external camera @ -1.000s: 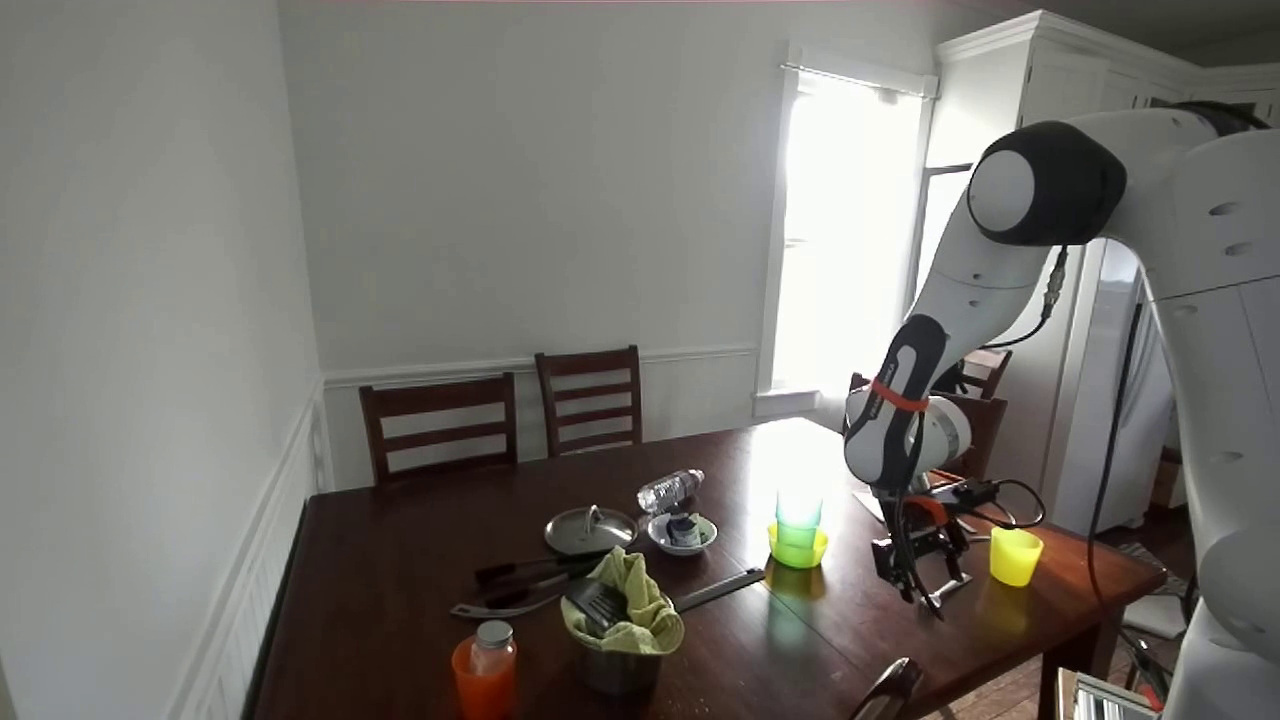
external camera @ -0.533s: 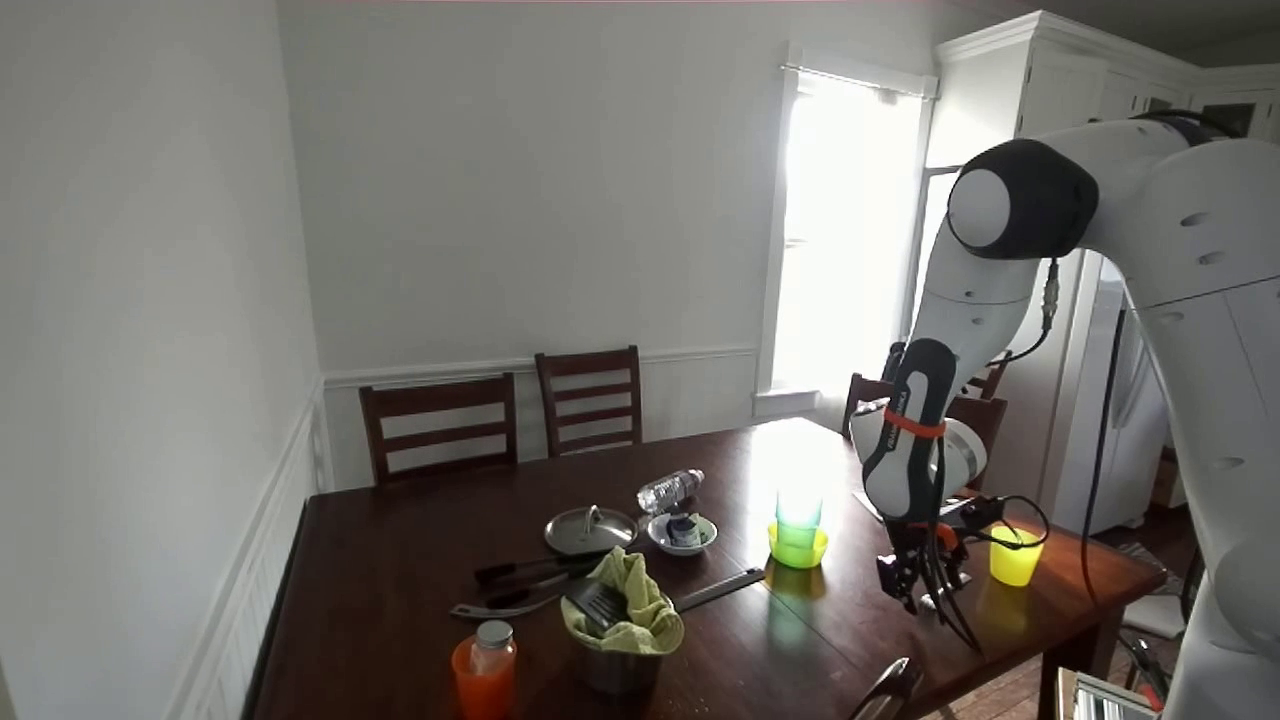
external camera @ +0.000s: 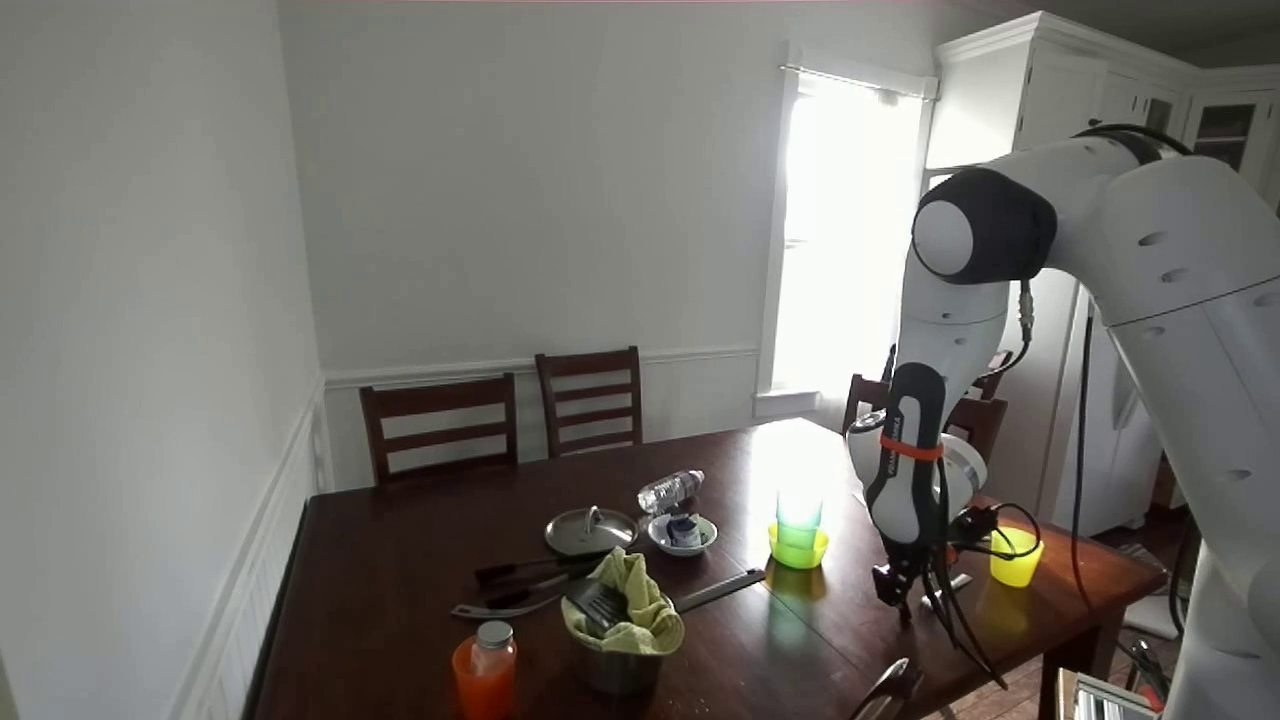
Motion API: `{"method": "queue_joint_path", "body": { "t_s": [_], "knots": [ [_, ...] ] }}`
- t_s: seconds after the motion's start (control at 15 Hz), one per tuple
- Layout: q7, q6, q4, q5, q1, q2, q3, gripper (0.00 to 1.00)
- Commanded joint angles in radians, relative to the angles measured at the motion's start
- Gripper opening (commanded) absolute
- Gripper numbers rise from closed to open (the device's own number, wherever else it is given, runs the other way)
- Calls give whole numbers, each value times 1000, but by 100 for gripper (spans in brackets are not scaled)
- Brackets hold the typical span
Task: Pick up the green cup and use it to push the yellow bowl a little to the left, put the green cup in the yellow bowl, pick up the silver fork and put it in the green cup
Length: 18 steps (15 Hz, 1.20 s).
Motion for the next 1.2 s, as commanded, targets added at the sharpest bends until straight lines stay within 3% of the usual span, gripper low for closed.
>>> {"method": "queue_joint_path", "body": {
  "t_s": [0.0,0.6,1.13],
  "knots": [
    [-3,52,-8,7,67,45,-51,62],
    [-25,61,-9,21,131,81,-91,0],
    [-46,39,-6,26,147,60,-146,3]
  ]
}}
